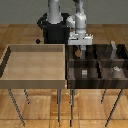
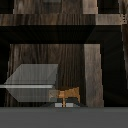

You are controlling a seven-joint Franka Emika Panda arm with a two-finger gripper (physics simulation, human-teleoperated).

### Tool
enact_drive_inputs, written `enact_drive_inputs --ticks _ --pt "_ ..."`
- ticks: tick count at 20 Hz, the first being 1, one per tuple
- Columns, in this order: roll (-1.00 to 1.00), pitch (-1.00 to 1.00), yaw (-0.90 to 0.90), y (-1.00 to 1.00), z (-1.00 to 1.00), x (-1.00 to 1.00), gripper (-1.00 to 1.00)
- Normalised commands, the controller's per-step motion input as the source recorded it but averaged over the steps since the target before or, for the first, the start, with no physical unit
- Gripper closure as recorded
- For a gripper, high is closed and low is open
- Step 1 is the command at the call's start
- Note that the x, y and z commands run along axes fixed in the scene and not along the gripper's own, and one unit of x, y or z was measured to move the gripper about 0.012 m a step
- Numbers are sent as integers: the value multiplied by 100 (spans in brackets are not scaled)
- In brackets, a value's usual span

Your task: Place the loaf of bread into the appropriate compartment.

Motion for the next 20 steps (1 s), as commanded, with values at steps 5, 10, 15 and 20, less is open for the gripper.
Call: enact_drive_inputs --ticks 5,10,15,20 --pt "0 0 0 0 40 -20 100" --pt "0 0 0 0 0 0 100" --pt "0 0 0 0 0 0 -100" --pt "0 0 0 0 0 0 -100"
